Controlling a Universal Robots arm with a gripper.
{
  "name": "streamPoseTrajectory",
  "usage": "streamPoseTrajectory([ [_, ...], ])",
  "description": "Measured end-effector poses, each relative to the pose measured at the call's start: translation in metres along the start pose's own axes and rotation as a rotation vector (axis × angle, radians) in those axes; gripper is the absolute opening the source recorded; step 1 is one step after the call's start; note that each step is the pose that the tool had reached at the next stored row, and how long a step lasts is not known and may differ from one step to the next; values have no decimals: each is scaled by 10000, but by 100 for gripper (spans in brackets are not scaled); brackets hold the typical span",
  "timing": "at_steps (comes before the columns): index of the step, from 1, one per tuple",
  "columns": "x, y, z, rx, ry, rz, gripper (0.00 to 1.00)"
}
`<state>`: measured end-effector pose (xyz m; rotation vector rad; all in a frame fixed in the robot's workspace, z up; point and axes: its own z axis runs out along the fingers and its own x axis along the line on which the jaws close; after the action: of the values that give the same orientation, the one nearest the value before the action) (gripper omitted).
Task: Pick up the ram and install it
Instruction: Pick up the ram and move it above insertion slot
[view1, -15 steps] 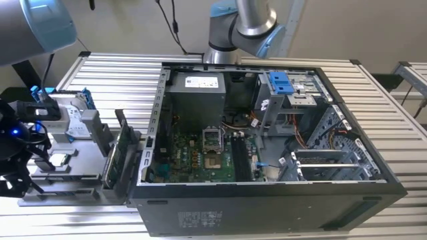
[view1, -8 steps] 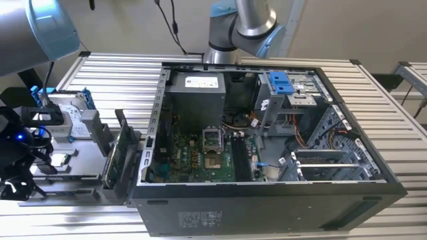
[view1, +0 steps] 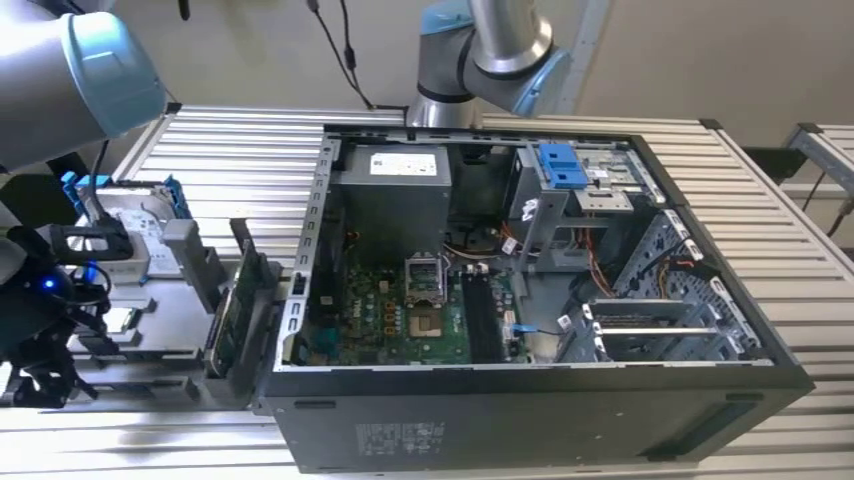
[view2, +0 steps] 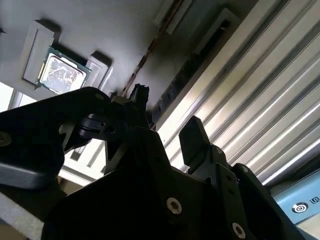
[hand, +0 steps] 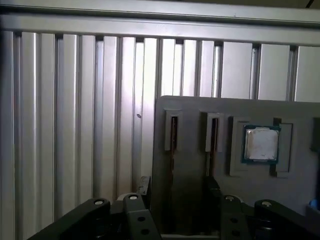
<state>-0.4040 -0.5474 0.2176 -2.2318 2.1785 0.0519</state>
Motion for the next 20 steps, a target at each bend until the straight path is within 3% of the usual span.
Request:
streamPoseTrajectory([
  [8, 14, 1, 99, -10, 2, -230, 54],
  [20, 22, 2, 195, -13, 3, -307, 54],
])
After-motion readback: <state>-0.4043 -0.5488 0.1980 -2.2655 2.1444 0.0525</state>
